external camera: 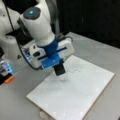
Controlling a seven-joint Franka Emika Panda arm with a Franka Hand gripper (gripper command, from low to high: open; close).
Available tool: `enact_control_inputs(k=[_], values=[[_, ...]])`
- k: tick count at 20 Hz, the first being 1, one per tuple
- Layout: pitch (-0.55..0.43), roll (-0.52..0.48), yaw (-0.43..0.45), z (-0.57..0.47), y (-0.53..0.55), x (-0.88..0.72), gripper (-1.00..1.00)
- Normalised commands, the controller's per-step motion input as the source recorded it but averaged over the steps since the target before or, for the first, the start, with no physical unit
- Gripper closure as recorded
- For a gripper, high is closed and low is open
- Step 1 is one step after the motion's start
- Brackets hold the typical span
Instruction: Erasing curve lines
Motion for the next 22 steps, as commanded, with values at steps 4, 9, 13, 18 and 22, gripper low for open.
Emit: enact_control_inputs(k=[4,9,13,18,22], values=[[-0.231,0.104,-0.205,-0.27,0.15,-0.17,1.0],[-0.226,0.063,-0.175,-0.26,0.19,-0.21,1.0],[-0.199,0.02,-0.16,-0.3,0.26,-0.24,1.0],[-0.166,0.007,-0.177,-0.33,0.31,-0.23,1.0],[-0.189,0.036,-0.233,-0.31,0.28,-0.18,1.0]])
